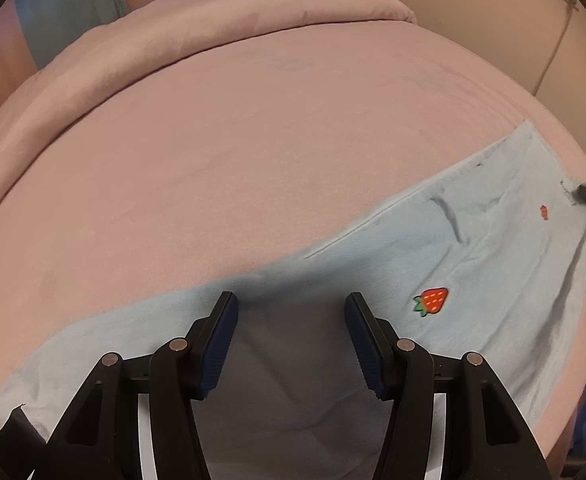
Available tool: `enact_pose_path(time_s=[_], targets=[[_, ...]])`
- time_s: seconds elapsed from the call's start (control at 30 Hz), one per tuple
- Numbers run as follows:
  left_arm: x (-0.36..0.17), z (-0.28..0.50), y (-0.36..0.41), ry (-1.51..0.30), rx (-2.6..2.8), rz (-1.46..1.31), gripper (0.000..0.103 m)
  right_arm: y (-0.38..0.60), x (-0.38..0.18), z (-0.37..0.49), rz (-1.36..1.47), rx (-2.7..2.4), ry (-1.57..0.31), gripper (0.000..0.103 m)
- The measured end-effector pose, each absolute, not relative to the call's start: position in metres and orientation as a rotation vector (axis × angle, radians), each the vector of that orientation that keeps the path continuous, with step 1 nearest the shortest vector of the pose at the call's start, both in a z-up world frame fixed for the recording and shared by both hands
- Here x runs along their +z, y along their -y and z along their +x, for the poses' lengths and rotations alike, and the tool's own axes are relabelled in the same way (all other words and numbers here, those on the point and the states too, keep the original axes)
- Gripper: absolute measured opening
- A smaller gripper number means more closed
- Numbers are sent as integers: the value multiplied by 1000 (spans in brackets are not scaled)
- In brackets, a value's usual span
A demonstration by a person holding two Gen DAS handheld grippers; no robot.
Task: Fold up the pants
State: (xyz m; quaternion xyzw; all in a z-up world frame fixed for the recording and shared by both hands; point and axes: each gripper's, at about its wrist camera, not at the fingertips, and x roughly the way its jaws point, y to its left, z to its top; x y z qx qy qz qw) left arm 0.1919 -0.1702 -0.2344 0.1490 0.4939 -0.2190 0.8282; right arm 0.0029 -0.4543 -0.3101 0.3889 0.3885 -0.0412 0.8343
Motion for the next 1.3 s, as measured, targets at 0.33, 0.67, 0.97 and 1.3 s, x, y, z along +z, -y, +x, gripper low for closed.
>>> enact_pose_path(time_s=[0.33, 0.67, 0.97, 1.3], targets=[[-230, 168, 133, -1050, -471, 295, 58, 420, -251, 40, 374, -69, -798, 29], [-228, 175, 115, -1078, -413, 241, 59, 367, -294, 156, 156, 2, -1028, 25], [-193, 103, 11, -1057, -508, -165, 59, 413, -240, 32, 459, 92, -825, 31], [-240, 60, 1, -1082, -341, 57, 59, 279, -277, 20, 166, 391, -913, 29]])
